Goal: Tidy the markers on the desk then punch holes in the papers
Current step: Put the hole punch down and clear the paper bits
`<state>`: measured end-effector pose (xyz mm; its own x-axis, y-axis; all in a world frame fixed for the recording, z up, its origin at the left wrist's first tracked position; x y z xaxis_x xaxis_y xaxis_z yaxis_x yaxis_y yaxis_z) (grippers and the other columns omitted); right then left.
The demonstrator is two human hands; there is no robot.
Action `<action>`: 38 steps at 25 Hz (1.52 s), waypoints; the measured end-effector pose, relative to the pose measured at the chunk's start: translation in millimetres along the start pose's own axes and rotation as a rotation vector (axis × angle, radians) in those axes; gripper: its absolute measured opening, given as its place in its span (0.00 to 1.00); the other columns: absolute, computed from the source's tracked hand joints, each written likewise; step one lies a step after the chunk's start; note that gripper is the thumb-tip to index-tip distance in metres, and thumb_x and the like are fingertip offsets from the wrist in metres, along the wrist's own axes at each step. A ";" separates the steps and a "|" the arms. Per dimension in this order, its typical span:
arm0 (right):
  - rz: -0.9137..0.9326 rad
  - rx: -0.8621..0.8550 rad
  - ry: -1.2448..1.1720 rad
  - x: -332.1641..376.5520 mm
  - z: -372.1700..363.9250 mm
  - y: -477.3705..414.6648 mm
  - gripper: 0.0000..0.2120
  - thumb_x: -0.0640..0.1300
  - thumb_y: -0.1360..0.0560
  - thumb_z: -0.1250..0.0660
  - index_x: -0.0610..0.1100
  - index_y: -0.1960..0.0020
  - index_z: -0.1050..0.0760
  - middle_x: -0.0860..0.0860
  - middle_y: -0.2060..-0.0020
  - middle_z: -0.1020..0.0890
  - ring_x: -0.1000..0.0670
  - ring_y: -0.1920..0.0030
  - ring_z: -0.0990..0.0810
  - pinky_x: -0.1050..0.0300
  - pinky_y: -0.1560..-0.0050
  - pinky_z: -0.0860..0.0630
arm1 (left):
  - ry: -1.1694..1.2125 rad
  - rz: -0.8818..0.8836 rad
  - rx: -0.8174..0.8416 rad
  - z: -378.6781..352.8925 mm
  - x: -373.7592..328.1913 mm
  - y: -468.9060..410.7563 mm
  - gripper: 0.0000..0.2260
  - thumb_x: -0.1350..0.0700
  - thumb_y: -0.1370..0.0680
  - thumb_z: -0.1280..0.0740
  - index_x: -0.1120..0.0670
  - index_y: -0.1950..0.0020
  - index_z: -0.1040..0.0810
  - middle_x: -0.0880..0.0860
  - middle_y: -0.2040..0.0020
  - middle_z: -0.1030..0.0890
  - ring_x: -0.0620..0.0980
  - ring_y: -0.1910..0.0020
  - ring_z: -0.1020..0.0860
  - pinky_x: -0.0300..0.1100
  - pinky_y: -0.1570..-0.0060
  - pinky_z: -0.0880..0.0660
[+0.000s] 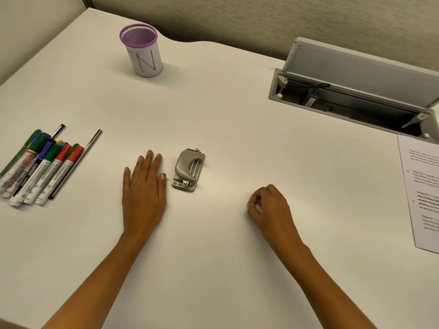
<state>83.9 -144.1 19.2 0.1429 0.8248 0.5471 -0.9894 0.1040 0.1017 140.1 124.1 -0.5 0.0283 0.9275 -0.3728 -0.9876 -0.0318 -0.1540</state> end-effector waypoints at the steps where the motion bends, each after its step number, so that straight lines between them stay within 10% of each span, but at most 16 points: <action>1: 0.000 0.008 0.003 0.6 -0.8 0.4 0.02 0.36 0.26 0.37 0.38 0.56 0.26 0.46 0.58 0.26 0.48 0.57 0.28 0.57 0.56 0.30 | -0.002 0.001 0.000 0.2 0.0 0.0 0.20 0.56 0.18 0.44 0.54 0.26 0.36 0.52 0.24 0.37 0.51 0.24 0.41 0.53 0.25 0.48; 15: -0.418 -0.092 -0.634 -58.9 18.4 17.8 0.04 0.39 0.26 0.35 0.47 0.56 0.24 0.52 0.66 0.17 0.54 0.68 0.20 0.64 0.68 0.23 | -0.010 -0.006 -0.004 -1.8 1.1 -0.3 0.20 0.56 0.18 0.45 0.53 0.26 0.37 0.52 0.24 0.38 0.51 0.24 0.41 0.53 0.25 0.48; 38: 0.066 0.202 0.319 9.6 -7.2 -1.6 0.08 0.38 0.19 0.49 0.43 0.51 0.32 0.46 0.54 0.27 0.49 0.56 0.30 0.59 0.56 0.35 | -0.018 -0.010 -0.003 -1.6 0.4 -0.3 0.20 0.56 0.18 0.45 0.54 0.25 0.37 0.53 0.24 0.38 0.51 0.24 0.41 0.53 0.25 0.48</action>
<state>86.6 -132.4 18.3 0.0317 0.9609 0.2751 -0.9665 -0.0407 0.2535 140.7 123.9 -2.1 0.0350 0.9343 -0.3546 -0.9867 -0.0240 -0.1606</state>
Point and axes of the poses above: each hand's wrist, its own y-axis away from the middle knuckle, its own z-axis out of the back of the hand, x = y × z, the point moved 8 cm from there along -y, towards the middle knuckle
